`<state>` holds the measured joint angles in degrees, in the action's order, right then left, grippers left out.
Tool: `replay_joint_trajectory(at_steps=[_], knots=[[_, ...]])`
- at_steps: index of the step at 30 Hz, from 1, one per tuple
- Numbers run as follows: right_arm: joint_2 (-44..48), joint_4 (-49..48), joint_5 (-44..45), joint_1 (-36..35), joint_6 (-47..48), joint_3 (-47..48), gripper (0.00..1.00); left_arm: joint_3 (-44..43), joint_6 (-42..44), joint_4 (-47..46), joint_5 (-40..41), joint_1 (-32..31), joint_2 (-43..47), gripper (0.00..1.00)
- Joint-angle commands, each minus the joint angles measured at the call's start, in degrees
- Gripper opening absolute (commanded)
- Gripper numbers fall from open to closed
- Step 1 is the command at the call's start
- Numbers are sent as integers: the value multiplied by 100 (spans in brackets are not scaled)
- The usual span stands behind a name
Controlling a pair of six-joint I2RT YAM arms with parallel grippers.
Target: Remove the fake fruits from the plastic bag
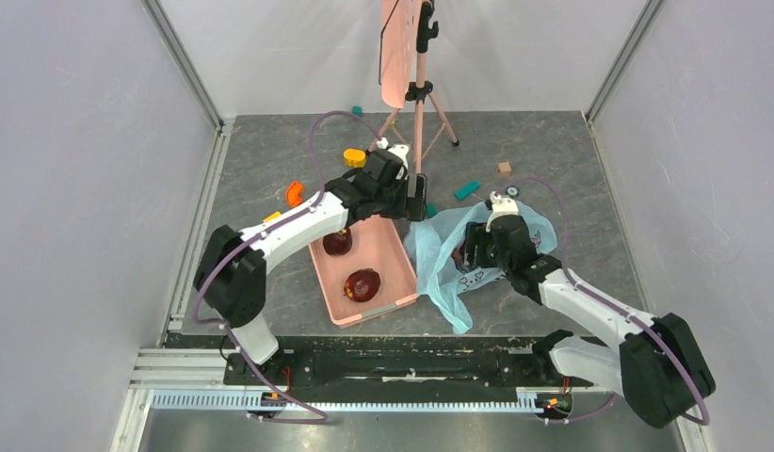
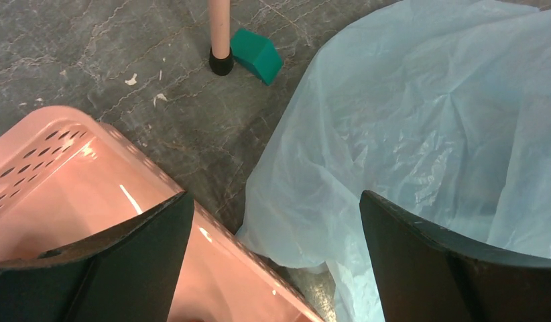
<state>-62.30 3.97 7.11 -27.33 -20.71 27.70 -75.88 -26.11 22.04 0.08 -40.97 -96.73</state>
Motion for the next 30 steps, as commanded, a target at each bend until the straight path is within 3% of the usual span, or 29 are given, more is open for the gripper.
replay_joint_trajectory(at_steps=[1, 6, 10, 13, 20, 22, 30], knots=[[-292, -805, -120, 77, 160, 296, 70, -472, -118, -236, 67, -42, -335, 100], [-621, -1194, -105, 101, 141, 322, 72, -734, -44, -201, 21, -60, -770, 95], [-879, -1455, -185, 97, 114, 350, 74, -788, -18, -213, 19, -69, -1010, 83], [-1083, -1563, -266, 97, 113, 359, 76, -780, 0, -254, -137, -69, -1139, 69], [-1474, -1875, -488, 97, 140, 188, 82, -805, 9, -356, -355, -112, -1374, 11], [-1587, -1926, -546, 97, 140, 161, 83, -810, 10, -372, -368, -134, -1421, 2], [-2126, -2056, -666, 97, 120, 217, 86, -850, 62, -384, -394, -210, -1544, 2]])
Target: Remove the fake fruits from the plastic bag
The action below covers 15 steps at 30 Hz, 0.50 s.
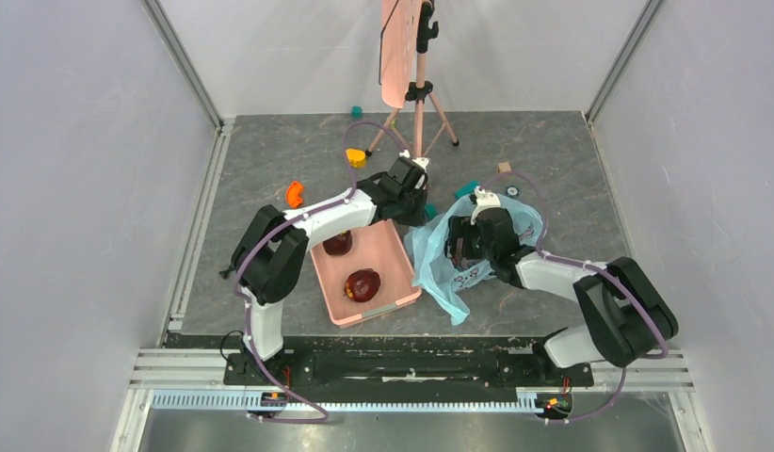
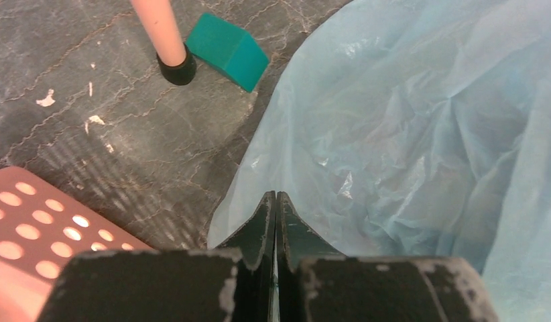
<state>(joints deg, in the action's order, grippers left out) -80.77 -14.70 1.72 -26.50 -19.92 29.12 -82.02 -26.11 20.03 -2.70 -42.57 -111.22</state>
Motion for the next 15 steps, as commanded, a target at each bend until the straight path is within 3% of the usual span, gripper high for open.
replay_joint_trajectory(at_steps=[1, 7, 15], knots=[[-365, -216, -146, 15, 38, 83, 85, -240, 62, -184, -112, -58, -100, 2], [-794, -228, -93, 18, 29, 137, 82, -229, 71, -182, -129, -59, -169, 2], [-643, -102, 53, 20, 62, 21, 52, -202, 73, -177, -119, -64, -216, 2]])
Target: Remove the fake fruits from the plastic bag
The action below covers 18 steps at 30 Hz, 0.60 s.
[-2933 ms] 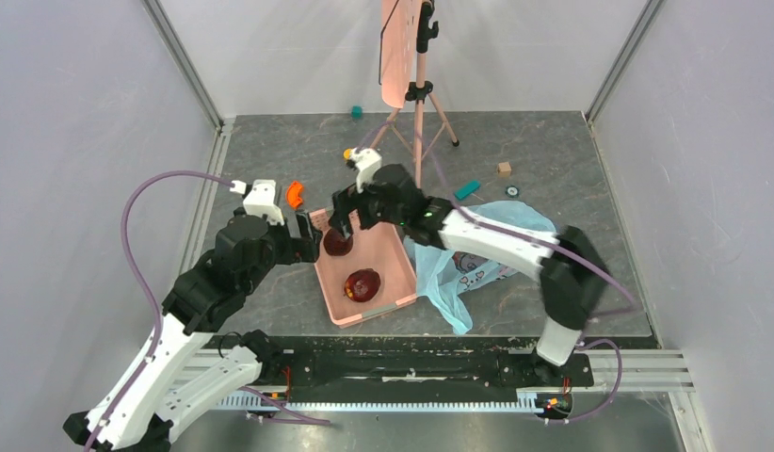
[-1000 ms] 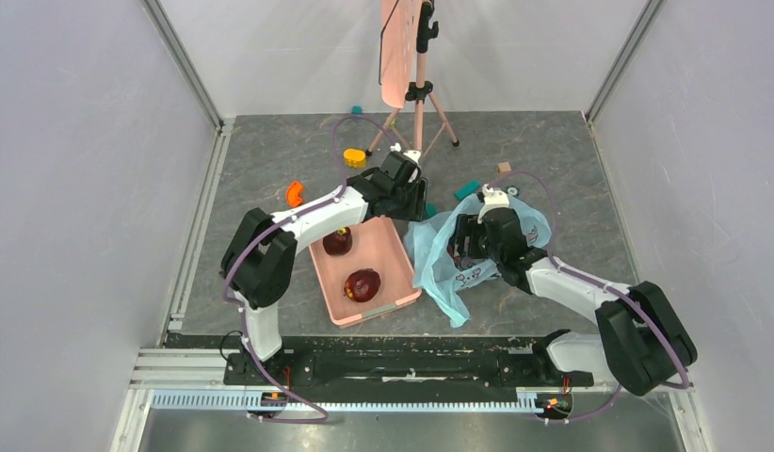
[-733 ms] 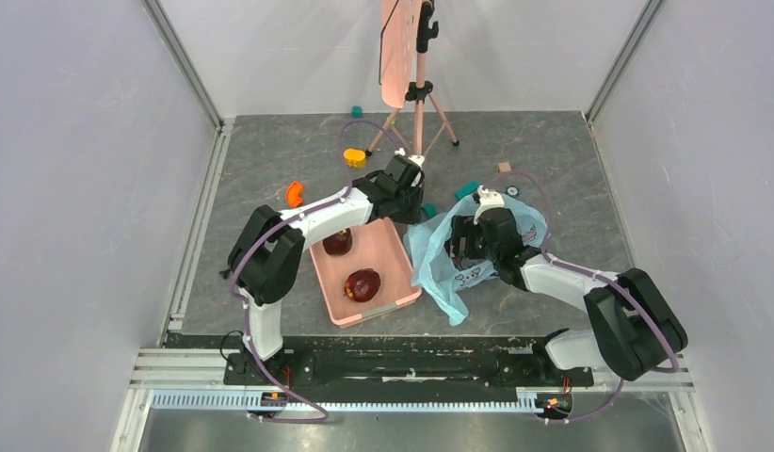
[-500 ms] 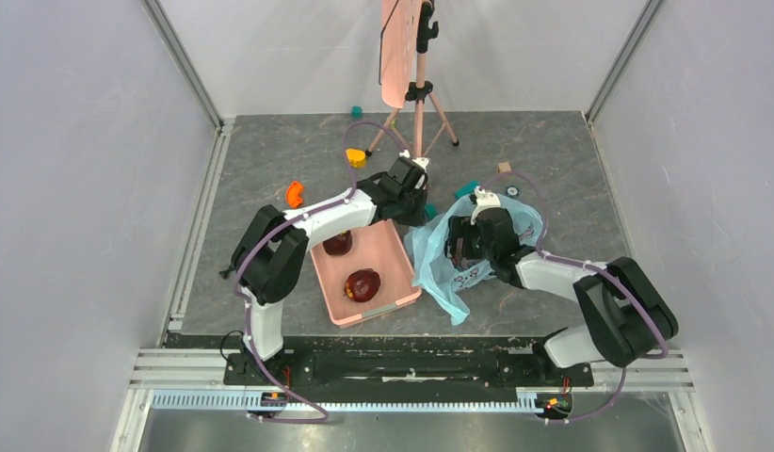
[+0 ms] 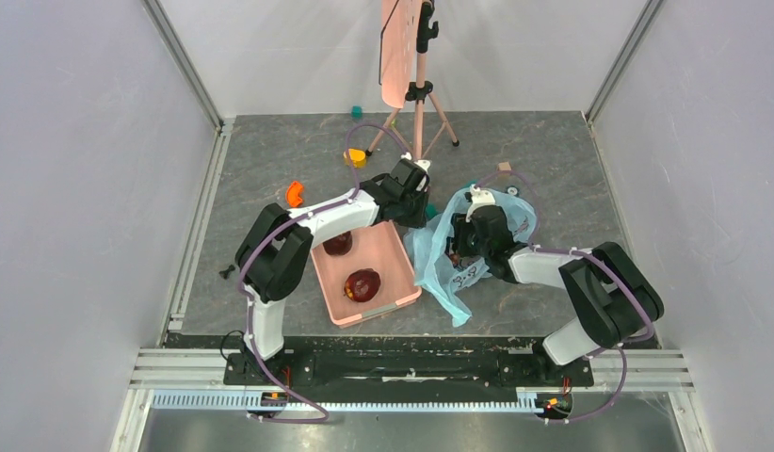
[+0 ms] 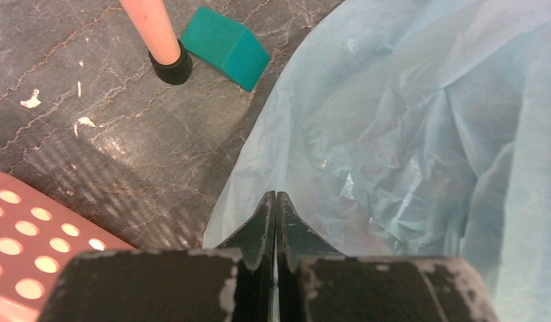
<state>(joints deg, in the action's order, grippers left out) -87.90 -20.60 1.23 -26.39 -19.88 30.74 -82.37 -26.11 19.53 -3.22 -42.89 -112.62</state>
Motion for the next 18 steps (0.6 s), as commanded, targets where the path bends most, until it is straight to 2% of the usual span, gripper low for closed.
replay_joint_trajectory(at_steps=[1, 11, 18], knots=[[220, 509, 124, 3, 55, -176, 50, -166, 71, -129, -50, -25, -72, 2], [2133, 1348, 713, 4, 123, -385, 47, -114, 88, -116, 32, -26, -23, 2], [2831, 1871, 681, 3, 289, -376, 48, -83, 90, -125, 2, -26, 15, 2]])
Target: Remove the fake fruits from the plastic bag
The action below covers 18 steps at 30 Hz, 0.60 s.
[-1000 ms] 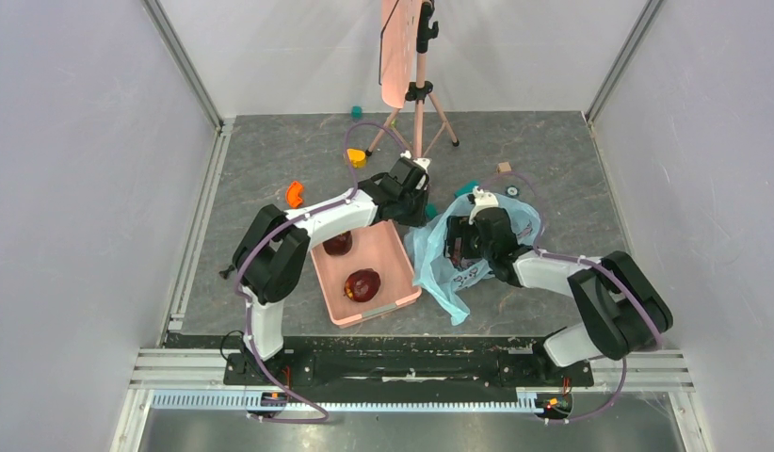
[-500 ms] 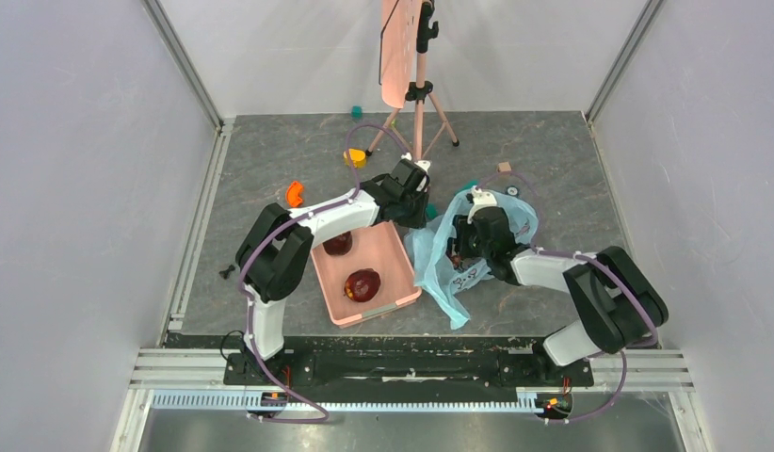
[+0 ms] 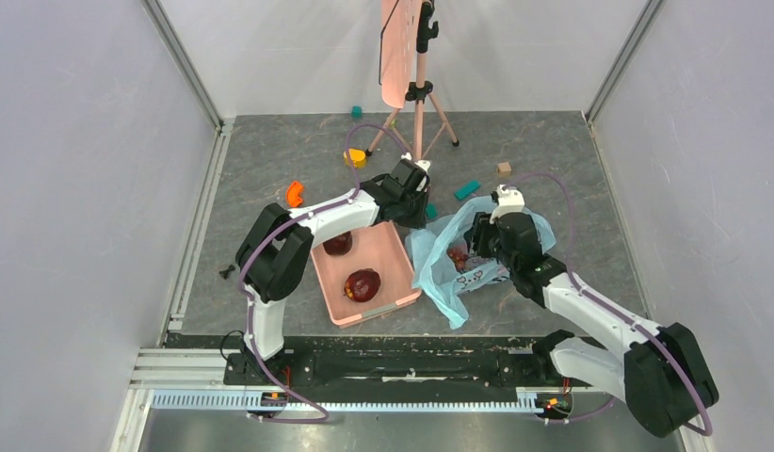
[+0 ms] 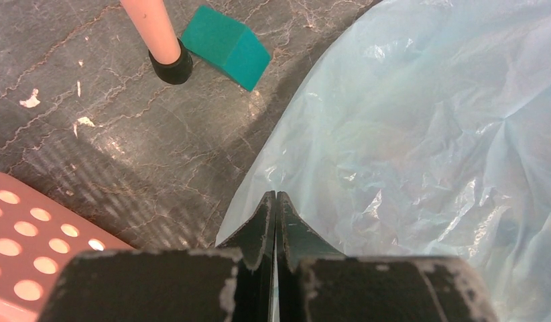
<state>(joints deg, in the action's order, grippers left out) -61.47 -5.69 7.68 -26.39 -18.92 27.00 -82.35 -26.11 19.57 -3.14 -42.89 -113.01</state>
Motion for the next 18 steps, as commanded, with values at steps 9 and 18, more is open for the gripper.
replay_joint_trajectory(at_steps=[9, 18], knots=[[-449, 240, -1005, 4, 799, 7, 76, 26, 431, -406, -367, -246, 130, 2], [-1519, -150, -803, -1, 741, -14, 87, -58, 476, -505, -564, -413, -119, 2]])
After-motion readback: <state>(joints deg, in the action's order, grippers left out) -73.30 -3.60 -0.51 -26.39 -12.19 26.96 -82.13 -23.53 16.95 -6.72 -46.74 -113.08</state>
